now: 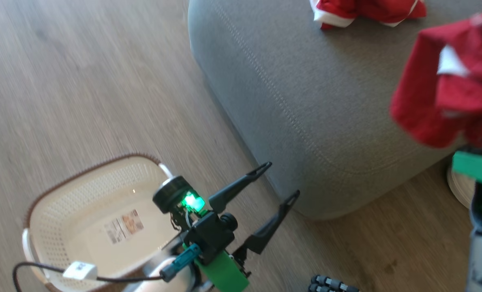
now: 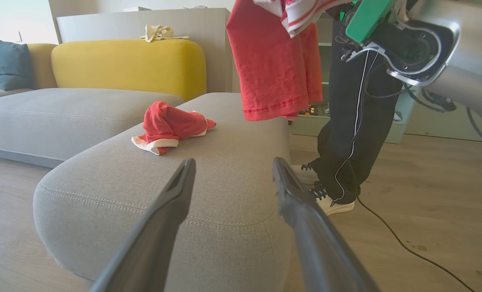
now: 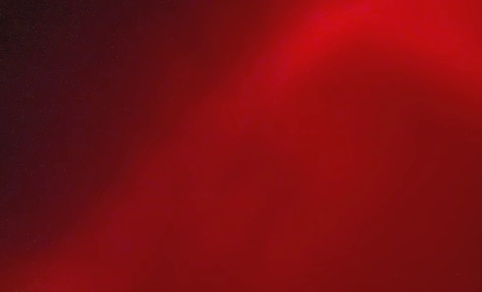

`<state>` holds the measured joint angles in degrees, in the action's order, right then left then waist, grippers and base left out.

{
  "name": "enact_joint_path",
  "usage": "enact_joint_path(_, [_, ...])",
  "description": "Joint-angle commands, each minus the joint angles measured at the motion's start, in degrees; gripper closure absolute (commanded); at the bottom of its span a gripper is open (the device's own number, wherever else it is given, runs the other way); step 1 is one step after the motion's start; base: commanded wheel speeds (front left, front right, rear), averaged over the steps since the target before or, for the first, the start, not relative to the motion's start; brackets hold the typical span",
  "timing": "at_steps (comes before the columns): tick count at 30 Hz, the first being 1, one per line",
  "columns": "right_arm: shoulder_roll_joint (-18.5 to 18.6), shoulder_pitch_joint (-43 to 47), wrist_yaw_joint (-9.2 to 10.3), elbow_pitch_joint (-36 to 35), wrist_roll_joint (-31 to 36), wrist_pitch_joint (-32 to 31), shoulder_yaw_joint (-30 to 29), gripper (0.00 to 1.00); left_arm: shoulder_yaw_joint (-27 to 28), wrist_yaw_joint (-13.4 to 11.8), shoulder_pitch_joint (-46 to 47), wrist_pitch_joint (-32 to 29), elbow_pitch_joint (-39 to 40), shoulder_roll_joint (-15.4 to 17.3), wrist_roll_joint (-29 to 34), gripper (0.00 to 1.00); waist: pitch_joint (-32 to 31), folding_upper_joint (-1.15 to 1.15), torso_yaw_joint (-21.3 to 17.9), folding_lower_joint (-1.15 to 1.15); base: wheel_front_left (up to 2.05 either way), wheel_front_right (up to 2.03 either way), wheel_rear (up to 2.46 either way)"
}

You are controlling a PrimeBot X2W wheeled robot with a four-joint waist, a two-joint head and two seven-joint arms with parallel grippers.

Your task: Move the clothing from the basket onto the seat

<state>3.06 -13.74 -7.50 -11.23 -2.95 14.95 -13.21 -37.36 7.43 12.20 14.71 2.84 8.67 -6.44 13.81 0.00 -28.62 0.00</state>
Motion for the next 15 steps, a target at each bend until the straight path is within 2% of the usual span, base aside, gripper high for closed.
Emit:
enact_joint_path(1, [0.4, -3.7, 0.01, -2.0, -0.1, 0.1, 1.0, 1.0, 1.3, 0.1, 2.9, 0.3, 2.0, 0.7, 0.6, 0.0, 2.0, 0.0, 0.3, 0.0, 0.0, 0.0, 0.0])
enact_joint_path(10, [0.3, -16.5, 0.01, 0.3, -6.2, 0.1, -3.7, 1.0, 2.5, 0.1, 6.0, 0.3, 2.8, 6.9, 1.0, 0.0, 11.8, 0.0, -0.7, 0.0, 0.0, 0.0, 0.0])
enact_joint_path(13, [1.8, -22.2, 0.01, 2.3, -7.1, 0.1, -4.9, 1.0, 1.9, 0.1, 7.3, 0.3, 3.3, 9.6, 1.1, 0.0, 15.4, 0.0, -1.3, 0.0, 0.0, 0.0, 0.0])
enact_joint_path(15, [3.3, -25.5, 0.01, 3.7, -5.4, 0.1, -4.8, 1.0, 1.4, 0.1, 8.0, 0.3, 3.4, 11.1, 1.0, 0.0, 17.1, 0.0, -1.6, 0.0, 0.0, 0.0, 0.0])
